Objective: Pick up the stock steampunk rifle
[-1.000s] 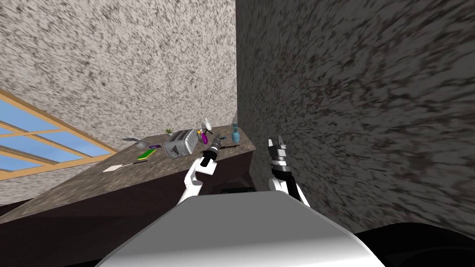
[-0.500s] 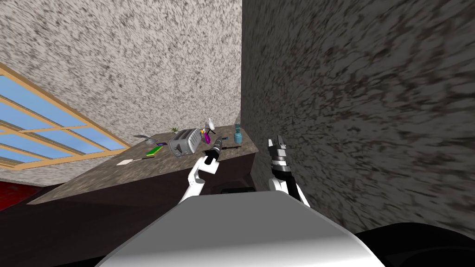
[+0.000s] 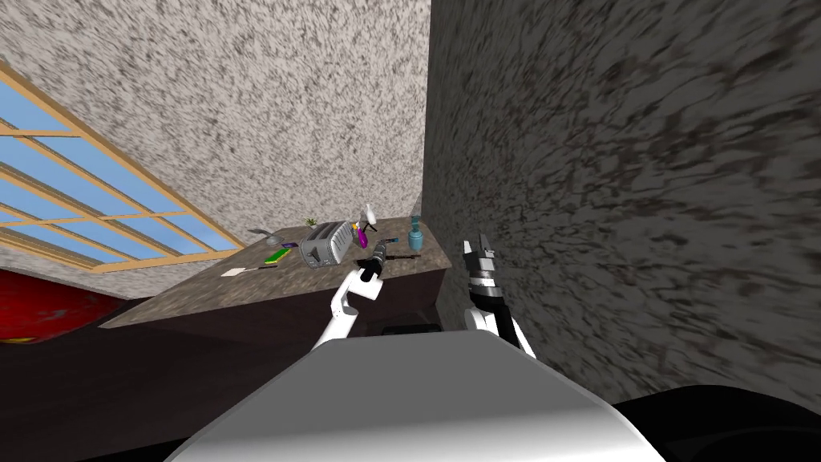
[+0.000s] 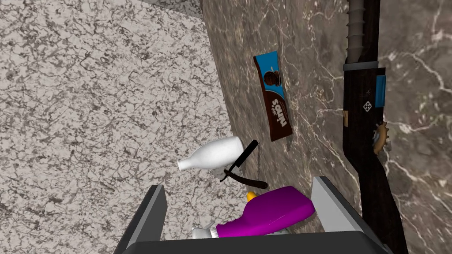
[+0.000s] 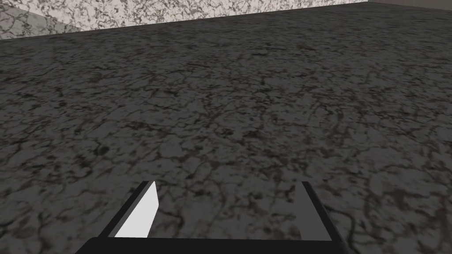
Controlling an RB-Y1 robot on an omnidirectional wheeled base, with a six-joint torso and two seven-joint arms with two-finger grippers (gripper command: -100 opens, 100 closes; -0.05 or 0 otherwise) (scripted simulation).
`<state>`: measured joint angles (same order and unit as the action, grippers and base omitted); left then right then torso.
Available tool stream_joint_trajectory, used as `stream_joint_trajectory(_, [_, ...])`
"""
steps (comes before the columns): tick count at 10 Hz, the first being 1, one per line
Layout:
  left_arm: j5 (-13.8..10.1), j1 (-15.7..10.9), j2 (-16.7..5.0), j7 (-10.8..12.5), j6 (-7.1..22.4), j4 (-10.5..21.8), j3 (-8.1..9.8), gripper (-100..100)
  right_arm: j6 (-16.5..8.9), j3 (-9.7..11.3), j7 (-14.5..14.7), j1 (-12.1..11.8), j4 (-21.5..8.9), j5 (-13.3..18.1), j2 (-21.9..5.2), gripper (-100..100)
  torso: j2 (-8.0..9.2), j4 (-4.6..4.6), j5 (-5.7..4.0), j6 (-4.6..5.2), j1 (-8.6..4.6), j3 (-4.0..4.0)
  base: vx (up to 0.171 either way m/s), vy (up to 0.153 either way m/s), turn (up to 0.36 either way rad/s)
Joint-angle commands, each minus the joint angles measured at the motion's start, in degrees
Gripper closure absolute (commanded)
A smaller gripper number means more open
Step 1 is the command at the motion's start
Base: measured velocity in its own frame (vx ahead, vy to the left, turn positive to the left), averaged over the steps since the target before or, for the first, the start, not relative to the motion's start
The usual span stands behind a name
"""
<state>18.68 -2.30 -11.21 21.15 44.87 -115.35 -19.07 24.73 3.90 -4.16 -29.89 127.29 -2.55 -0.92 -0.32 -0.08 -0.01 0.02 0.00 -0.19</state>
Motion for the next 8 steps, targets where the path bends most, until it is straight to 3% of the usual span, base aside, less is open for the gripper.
stream_joint_trajectory(1, [1.44,-1.0,1.08,0.46,2.86,1.92,-1.47,-100,0.0,0.0,0.0,0.0,0.0,0.0,0.0,0,0.0,0.0,0.0,0.0,0.0,0.0,0.084,-0.027,0.29])
stream_joint_trajectory(8, [3.45,-2.83,4.26,1.16,12.88,5.61,-4.49,-100,0.0,0.0,0.0,0.01,0.0,0.0,0.0,0,0.01,-0.01,0.01,0.02,0.05,0.0,0.056,-0.019,0.128])
